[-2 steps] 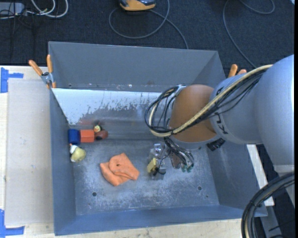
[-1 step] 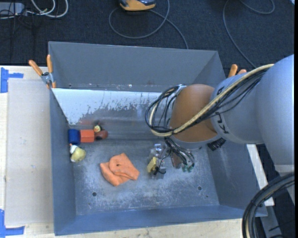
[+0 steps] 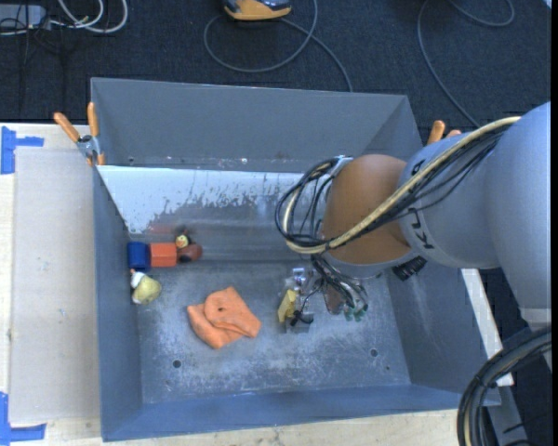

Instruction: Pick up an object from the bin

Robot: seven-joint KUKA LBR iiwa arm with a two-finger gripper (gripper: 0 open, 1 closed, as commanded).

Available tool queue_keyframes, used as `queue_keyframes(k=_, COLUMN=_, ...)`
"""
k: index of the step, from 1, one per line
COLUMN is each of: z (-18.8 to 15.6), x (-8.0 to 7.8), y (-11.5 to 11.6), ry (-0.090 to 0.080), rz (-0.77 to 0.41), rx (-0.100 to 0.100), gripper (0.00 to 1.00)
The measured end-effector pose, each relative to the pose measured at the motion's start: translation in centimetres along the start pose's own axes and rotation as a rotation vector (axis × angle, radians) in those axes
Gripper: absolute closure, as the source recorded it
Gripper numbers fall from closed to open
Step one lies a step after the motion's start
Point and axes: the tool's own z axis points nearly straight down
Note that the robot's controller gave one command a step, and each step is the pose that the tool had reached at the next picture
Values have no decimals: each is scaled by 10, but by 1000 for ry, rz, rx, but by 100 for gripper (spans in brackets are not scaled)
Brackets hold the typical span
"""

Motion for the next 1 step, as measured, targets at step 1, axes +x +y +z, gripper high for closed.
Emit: queue_keyframes(k=1, z=-10, x=0, y=0, ry=2, rz=0, rx=0, gripper=100)
